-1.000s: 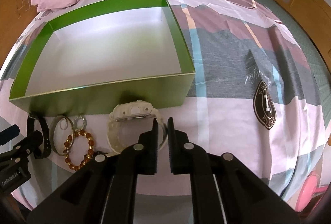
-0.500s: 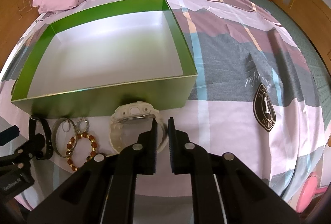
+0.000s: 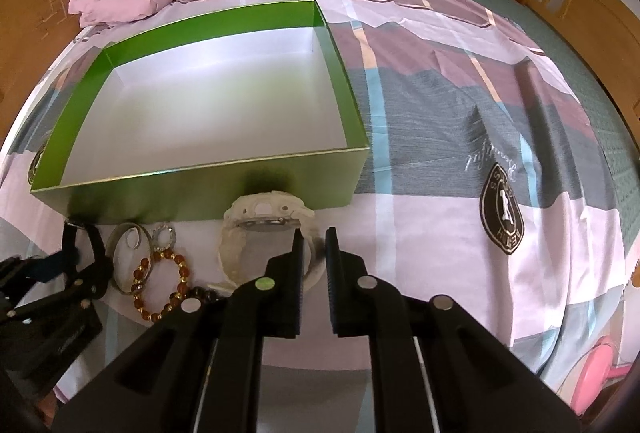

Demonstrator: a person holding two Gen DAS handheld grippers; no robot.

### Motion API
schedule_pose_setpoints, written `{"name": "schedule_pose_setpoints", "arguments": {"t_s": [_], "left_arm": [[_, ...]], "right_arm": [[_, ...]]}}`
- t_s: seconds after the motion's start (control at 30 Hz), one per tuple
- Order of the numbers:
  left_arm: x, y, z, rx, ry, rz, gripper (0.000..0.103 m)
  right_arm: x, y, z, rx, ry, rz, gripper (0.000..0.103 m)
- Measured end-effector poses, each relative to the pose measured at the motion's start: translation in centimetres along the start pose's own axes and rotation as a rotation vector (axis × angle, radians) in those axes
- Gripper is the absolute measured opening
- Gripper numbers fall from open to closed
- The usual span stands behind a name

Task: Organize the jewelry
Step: 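Close the left tool on the black-strap watch while the right tool holds the white watch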

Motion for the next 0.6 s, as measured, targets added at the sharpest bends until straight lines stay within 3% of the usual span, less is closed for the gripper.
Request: {"name": "schedule_pose_setpoints", "arguments": {"t_s": [0.47,0.6], "left_arm": [[-0.5,-0.1,0.0,-0.023,0.012,-0.004,0.014],[-0.5,0.0,-0.3,-0.027,-0.003,-0.012,0.025]], "right_arm": [[0.6,0.4,-1.6,-0.004,-0.011,0.009,0.013],[0.6,0.5,-1.6,-0.005,-0.009,0.01,0.013]]}}
Point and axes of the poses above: each gripper's, at about its wrist camera, not at the fingertips, and y roughly against the way its jaws point, z to its left, x to its underside, the point moved 8 cm from there along -y, roughly the way its jaws point, and after that the axes turned 1 degree about -y, right-handed, at the moved point
